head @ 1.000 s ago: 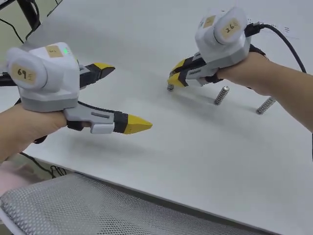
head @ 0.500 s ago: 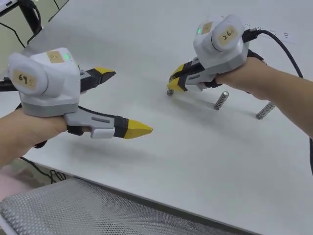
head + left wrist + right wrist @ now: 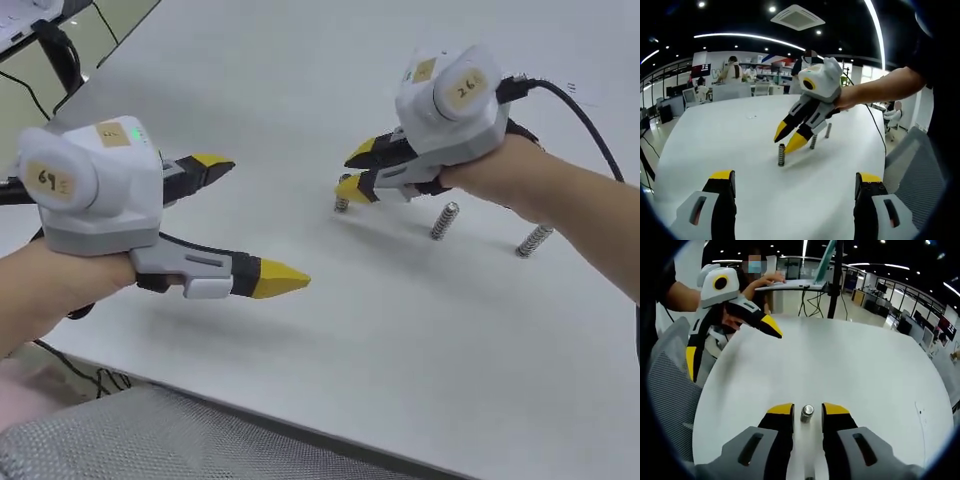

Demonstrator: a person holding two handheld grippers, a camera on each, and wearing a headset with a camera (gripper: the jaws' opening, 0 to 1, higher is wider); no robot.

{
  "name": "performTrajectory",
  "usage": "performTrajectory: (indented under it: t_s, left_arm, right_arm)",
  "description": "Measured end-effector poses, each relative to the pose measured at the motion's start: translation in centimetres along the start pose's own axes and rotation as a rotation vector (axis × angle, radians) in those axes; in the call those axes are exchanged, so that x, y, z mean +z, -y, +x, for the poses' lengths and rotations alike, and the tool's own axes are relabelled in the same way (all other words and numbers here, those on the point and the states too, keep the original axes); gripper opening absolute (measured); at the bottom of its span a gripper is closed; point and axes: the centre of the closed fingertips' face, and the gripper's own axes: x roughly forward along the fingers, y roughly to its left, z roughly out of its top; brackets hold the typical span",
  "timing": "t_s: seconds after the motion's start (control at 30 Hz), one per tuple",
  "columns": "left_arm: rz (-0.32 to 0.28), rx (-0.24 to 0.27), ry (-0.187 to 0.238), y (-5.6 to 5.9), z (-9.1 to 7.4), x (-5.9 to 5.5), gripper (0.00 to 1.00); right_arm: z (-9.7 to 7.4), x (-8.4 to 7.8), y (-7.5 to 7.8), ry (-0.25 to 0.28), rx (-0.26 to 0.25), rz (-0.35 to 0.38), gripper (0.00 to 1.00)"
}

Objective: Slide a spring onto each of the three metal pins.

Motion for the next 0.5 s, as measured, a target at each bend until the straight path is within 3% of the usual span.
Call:
performTrajectory:
  t_s: [0.3,0.5]
  left_arm:
    - [0.012,-0.008,0.008,0.1,0.4,0.8,0.97]
    - [0.018,-0.021,0.009,0.5,0.9,1.3,0.97]
  right_arm:
    - [-2.4,1.0,-1.0,0.078,-0.030,0.014,0.32]
    - [-4.5,0.2,-1.9,0.122,-0.062,0.054,0.42]
